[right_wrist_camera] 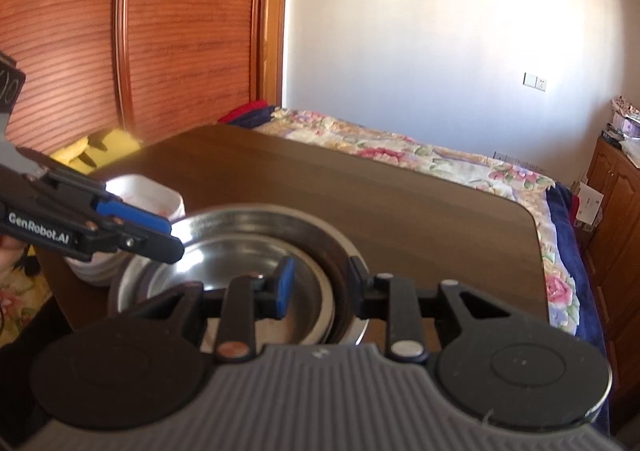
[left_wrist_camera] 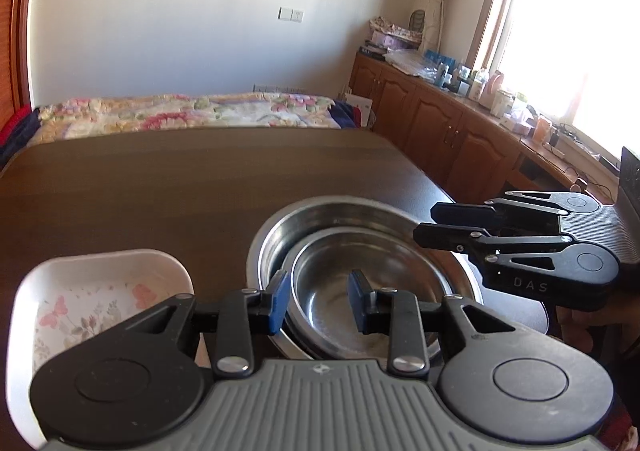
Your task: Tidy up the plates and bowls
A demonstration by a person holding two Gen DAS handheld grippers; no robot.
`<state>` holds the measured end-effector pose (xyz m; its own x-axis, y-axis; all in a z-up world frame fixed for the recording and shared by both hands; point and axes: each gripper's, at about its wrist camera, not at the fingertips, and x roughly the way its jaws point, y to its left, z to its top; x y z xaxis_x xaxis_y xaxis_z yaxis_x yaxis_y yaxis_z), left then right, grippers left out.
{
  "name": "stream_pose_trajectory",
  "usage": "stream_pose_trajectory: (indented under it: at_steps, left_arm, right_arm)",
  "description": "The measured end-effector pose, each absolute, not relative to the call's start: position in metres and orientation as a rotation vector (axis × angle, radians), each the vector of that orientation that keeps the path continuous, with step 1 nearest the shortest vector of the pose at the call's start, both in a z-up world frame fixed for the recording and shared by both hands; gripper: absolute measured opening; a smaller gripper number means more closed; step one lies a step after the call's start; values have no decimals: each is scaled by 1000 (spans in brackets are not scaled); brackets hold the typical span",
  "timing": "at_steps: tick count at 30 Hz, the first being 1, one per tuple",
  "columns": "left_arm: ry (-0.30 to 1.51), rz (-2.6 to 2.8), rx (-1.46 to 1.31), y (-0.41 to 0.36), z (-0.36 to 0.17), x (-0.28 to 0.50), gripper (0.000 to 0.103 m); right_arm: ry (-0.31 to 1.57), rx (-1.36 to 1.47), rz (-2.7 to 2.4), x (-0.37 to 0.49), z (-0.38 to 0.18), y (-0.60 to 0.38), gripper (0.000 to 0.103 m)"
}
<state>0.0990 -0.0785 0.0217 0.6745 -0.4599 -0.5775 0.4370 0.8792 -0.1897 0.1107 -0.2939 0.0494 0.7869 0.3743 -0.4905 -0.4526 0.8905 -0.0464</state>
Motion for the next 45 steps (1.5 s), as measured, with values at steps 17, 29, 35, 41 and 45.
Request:
stream_pose_trajectory:
  at_steps: [17, 29, 35, 41, 45]
  left_arm:
    - [564, -456, 64, -88, 27, 93, 64]
    - [480, -402, 74, -86, 15, 91, 99]
    - [411, -342, 57, -78, 4, 88, 103]
    - [452, -362, 22, -73, -10, 94, 103]
    - [472, -387, 4, -74, -13, 97, 103]
  right_arm:
    - [352, -65, 396, 94, 48, -305, 30]
    - [313, -14, 350, 92, 36, -314, 87]
    - [301, 11, 337, 91, 24, -313, 102]
    - [305, 2, 339, 94, 10, -304, 102]
    - [321, 28, 342, 97, 3, -302, 102]
